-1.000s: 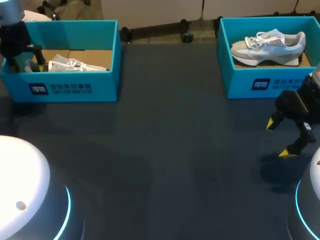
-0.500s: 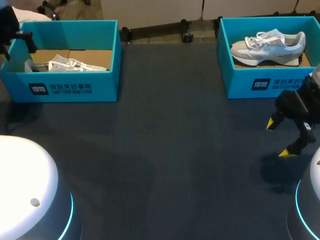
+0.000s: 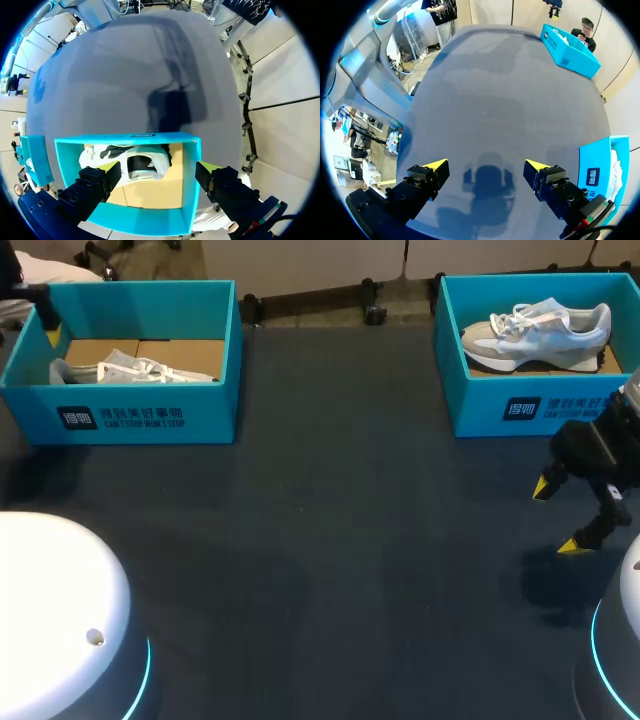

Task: Take the shoe out of the shoebox, open the shoe tongue, remove and reinsert the insole, then place the shoe into the shoebox

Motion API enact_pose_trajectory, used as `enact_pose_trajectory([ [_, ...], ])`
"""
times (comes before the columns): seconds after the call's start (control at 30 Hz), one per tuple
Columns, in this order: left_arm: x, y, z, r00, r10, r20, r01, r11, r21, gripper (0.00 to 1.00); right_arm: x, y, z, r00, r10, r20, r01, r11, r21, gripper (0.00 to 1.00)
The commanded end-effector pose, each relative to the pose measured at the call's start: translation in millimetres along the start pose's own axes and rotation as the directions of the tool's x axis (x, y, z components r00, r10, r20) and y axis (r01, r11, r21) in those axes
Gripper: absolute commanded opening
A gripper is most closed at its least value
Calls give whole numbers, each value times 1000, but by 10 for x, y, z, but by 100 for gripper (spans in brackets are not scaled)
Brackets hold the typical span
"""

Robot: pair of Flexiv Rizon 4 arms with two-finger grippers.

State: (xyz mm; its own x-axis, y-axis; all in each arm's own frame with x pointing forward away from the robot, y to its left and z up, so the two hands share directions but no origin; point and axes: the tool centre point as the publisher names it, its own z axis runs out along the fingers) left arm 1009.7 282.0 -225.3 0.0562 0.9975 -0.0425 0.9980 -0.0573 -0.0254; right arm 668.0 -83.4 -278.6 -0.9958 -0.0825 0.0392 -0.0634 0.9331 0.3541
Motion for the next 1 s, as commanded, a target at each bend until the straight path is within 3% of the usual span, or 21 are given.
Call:
enact_pose_trajectory([
  [0.03,-11,-81,-93,1000,17,-19,-16,1000,5,100,-3,4,11,1000,0,0,0,1000,3,100],
  [0.53,-11,-89,-99,999,21,-26,-20,1000,11,100,-26,0,-2,1000,15,-1,-15,1000,8,100],
  [0.57,-11,-89,-99,999,21,-26,-20,1000,11,100,-135,-34,-40,994,108,-17,-107,992,66,100],
  [0.7,-11,-89,-99,999,21,-26,-20,1000,11,100,-418,-120,-217,951,310,-5,-308,945,109,100],
  [0.83,-11,-89,-99,999,21,-26,-20,1000,11,100,-727,-143,-423,905,424,27,-422,888,181,100],
  [0.9,-11,-89,-99,999,21,-26,-20,1000,11,100,-887,-143,-517,873,484,62,-483,839,251,100],
  [1.0,-11,-89,-99,999,21,-26,-20,1000,11,100,-1063,-156,-633,823,553,127,-564,775,285,100],
])
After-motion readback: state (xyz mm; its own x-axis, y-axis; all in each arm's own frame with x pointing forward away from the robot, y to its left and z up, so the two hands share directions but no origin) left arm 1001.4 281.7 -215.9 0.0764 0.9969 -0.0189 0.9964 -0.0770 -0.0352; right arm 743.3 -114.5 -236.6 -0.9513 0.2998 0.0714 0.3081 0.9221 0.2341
